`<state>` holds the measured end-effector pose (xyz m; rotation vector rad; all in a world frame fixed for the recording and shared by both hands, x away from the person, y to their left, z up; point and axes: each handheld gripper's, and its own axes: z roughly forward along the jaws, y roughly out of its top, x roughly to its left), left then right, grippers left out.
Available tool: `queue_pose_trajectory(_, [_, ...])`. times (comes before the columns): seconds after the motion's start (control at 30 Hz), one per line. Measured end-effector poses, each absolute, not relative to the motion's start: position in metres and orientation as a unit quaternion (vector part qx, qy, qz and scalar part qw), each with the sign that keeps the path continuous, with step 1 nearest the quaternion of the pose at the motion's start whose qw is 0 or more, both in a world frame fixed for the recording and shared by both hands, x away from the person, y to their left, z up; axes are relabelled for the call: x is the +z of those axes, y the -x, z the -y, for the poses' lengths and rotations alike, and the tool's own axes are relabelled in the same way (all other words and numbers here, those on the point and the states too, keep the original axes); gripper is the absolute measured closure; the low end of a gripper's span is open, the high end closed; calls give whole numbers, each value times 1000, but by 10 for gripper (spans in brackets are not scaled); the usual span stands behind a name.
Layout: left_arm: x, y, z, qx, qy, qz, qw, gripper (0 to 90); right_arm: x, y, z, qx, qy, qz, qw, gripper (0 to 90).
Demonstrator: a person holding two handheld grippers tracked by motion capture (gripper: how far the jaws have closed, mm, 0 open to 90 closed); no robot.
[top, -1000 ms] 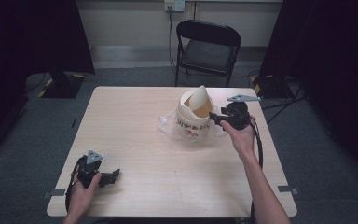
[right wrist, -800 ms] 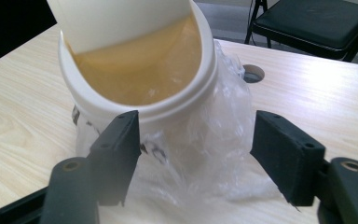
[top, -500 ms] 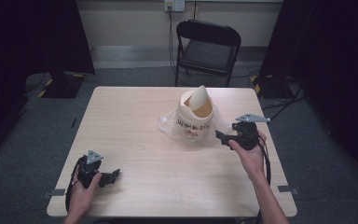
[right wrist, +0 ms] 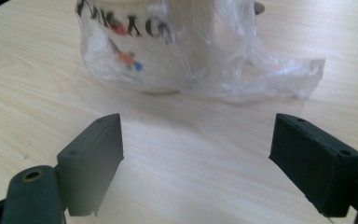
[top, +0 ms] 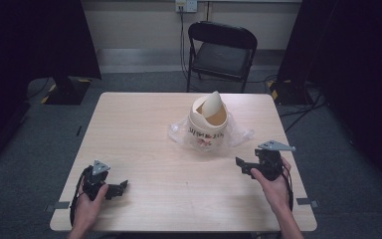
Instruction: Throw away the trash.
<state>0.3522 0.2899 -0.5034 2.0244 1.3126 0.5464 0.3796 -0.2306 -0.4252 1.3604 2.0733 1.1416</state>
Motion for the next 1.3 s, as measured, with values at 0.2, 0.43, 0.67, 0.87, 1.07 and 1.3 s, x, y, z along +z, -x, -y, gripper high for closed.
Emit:
queue_pose_trajectory(0.2, [-504, -352, -290, 208, -772, -502, 329, 4, -451, -367, 236, 387, -503, -748, 195, 154])
queue_pose_trajectory(0.43, [-503, -352, -290, 209, -773, -501, 328, 4, -472, -357, 239, 371, -512, -751, 191, 152])
queue_pose_trajectory(0.67, [-504, -352, -290, 208, -773, -502, 329, 4, -485, -360, 243, 342, -526, -755, 192, 152])
queue_pose_trajectory(0.87, [-504, -352, -290, 208, -773, -502, 328, 4, -494, -365, 242, 325, -531, -757, 197, 145])
queue_pose_trajectory(1.07, [-504, -352, -290, 208, -773, -502, 329, 4, -500, -363, 236, 324, -522, -754, 234, 123])
queue_pose_trajectory(1.3, [-504, -352, -290, 208, -773, -502, 329, 4, -500, -363, 236, 325, -522, -753, 235, 124])
